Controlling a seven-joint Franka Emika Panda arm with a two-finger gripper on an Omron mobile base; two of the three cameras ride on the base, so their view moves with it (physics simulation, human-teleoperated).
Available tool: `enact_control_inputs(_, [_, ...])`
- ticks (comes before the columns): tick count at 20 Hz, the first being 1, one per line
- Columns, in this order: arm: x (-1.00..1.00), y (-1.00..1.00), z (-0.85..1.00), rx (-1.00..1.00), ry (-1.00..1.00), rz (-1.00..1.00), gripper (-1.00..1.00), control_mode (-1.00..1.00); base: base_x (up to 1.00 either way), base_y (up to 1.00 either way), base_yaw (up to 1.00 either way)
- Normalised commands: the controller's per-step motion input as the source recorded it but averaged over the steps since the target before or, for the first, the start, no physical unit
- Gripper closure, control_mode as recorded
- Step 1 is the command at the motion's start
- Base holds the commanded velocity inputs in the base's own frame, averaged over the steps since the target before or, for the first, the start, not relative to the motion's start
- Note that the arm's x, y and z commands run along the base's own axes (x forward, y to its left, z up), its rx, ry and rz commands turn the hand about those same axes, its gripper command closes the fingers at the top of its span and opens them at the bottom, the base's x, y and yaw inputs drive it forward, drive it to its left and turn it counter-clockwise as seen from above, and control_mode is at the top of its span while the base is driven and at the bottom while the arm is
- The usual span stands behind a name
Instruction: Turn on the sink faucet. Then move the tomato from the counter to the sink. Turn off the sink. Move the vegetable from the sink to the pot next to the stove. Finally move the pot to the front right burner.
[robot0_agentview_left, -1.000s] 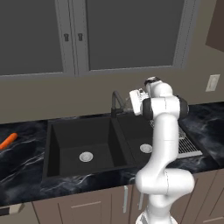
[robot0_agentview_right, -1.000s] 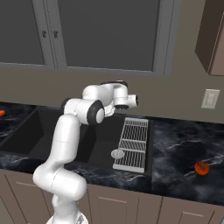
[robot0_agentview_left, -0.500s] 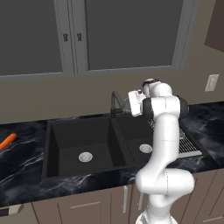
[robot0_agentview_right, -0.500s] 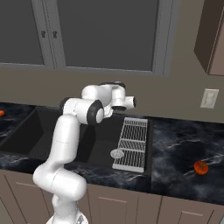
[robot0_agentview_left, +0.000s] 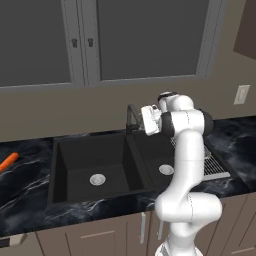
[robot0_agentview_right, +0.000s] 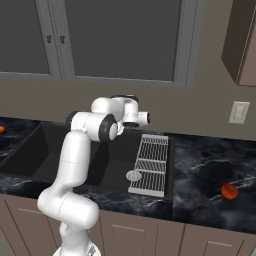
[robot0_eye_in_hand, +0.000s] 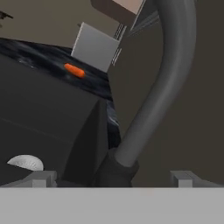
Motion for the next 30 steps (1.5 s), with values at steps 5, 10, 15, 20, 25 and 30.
enact_control_inputs(5, [0.11, 0.22, -0.19, 0.00, 0.11, 0.00, 1.00, -1.00, 0.00, 0.00, 0.00])
enact_control_inputs(10, [0.00, 0.00, -0.17, 0.01, -0.01, 0.00, 1.00, -1.00, 0.00, 0.00, 0.00])
enact_control_inputs(15, [0.00, -0.01, -0.39, 0.20, -0.05, -0.09, 1.00, -1.00, 0.00, 0.00, 0.00])
enact_control_inputs(20, [0.10, 0.00, -0.28, 0.20, 0.01, -0.19, 1.00, -1.00, 0.00, 0.00, 0.00])
enact_control_inputs(25, [0.10, -0.20, -0.28, 0.12, 0.05, -0.02, 1.00, -1.00, 0.00, 0.00, 0.00])
enact_control_inputs(30, [0.02, -0.49, -0.47, 0.23, 0.00, -0.02, 1.00, -1.00, 0.00, 0.00, 0.00])
